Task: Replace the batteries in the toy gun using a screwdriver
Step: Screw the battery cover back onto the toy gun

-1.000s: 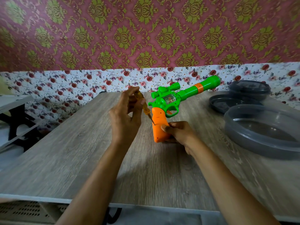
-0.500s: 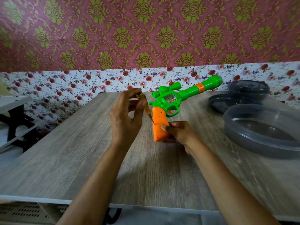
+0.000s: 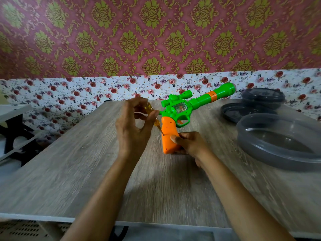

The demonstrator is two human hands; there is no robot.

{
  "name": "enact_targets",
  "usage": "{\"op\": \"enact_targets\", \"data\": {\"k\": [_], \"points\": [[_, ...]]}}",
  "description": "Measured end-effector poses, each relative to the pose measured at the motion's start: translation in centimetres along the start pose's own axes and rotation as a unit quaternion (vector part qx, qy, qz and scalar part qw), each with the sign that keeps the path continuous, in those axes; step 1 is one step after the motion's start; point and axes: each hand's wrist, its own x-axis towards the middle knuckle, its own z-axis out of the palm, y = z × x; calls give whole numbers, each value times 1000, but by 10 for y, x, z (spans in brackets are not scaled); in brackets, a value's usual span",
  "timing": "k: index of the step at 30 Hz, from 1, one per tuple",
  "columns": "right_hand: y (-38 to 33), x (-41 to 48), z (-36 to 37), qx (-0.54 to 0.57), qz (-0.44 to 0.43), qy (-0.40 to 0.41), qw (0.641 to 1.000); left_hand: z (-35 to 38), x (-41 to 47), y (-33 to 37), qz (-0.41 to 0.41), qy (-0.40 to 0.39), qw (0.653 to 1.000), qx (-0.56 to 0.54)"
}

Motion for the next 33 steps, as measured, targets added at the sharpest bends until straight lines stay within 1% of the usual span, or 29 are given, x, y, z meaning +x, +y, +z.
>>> {"op": "enact_targets", "data": {"k": [2,5,9,11,13,17,21,23,26,29,33], "points": [[0,0,0,1,0,-1,1000,1,0,0,-8,-5,1000,-10],[0,-1,0,-1,-1,-3,1000,0,-1,-2,1,-6,1000,14],[0,0,0,-4,0,1,1000,0,1,0,5,1,1000,4],[0,0,0,-3,0,3,1000,0,2,0,14,-2,1000,18],[0,1,0,-4,1,2,1000,0,2,-2,6,3,1000,26],[1,2,1,-4,3,6,1000,1,-1,-1,-4,-3,1000,1],[1,2,1,0,-1,7,1000,3,-2,3,-42,-18,998,-36],[1,1,1,-1,-3,6,1000,2,-2,2,-41,-17,998,-44],[1,1,1,-7,-5,5,1000,1,0,0,-18,-16,999,-26],[0,1,2,-12,-7,4,1000,2,0,-2,-7,-4,1000,7],[0,1,3,-4,-4,8,1000,2,0,0,-48,30,998,-9]]}}
